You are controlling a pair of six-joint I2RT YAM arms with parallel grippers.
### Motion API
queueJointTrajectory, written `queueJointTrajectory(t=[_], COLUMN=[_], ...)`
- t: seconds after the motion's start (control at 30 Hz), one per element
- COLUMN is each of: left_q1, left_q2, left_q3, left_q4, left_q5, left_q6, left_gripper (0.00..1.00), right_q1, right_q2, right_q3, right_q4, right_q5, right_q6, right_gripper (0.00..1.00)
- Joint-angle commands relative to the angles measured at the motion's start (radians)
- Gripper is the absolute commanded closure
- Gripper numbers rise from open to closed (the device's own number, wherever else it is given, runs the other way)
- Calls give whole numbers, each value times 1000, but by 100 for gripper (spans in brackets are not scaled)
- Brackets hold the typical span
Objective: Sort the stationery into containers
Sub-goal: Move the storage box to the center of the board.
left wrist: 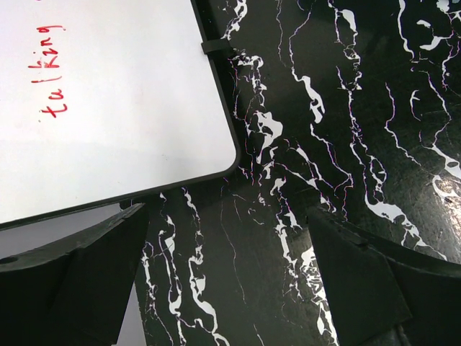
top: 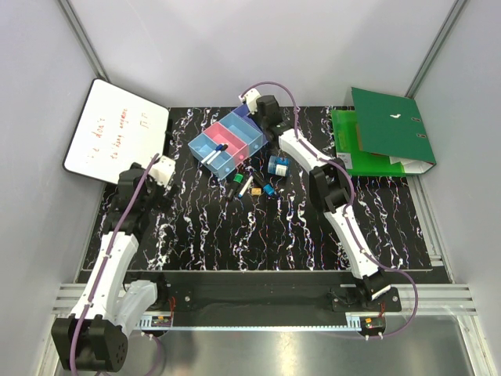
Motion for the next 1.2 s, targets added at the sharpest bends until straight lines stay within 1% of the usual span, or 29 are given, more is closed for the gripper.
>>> queueJointTrajectory(t=[0.0, 0.17, 0.27, 0.3, 0.4, 0.43, 0.6, 0.63, 0.83, 1.17], left_q1=[-5, -5, -5, -5, -5, -5, -5, -5, -5, -5], left_q2=[2, 2, 0, 0, 0, -1, -1, -1, -1, -5], left_q3=[-4, -3, -4, -6, -12, -13, -12, -10, -6, -1], left_q4=[70, 76, 79, 79, 82, 84, 87, 85, 88, 85], left_q5=[-7, -7, -4, -3, -3, -3, -4, -4, 0, -3], left_q6=[12, 17, 16, 17, 16, 16, 19, 19, 16, 16], left_gripper=[1, 1, 1, 1, 1, 1, 1, 1, 1, 1], right_q1=[6, 13, 18, 18, 18, 18, 19, 19, 19, 19], right_q2=[-59, -94, -108, -109, -119, -120, -155, -163, -246, -341], right_q3=[-38, -113, -142, -147, -160, -165, -200, -222, -344, -464], right_q4=[39, 41, 41, 41, 41, 39, 38, 39, 41, 42], right_q5=[-26, -40, -35, -31, -23, -21, -18, -17, -21, -11], right_q6=[10, -5, -6, -7, -10, -13, -13, -13, -13, 10], right_gripper=[99, 99, 93, 89, 82, 78, 71, 68, 67, 66])
